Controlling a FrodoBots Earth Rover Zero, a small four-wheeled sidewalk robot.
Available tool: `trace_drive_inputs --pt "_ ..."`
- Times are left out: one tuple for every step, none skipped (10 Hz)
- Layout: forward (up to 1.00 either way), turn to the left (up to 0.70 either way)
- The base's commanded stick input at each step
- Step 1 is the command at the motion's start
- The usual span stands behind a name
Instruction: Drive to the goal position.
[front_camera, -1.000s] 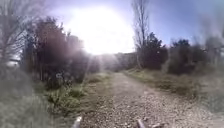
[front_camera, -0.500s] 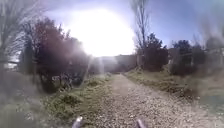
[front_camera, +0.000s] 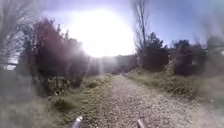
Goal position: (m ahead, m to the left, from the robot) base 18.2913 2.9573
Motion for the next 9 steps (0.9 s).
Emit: trace_drive_inputs --pt "0.50 -0.04" --pt "0.50 0.00" --pt "0.50 0.00" --pt "0.50 0.00" --pt "0.50 0.00" --pt "0.50 0.00" --pt "0.50 0.00" --pt "0.50 0.00" --pt "0.50 0.00"
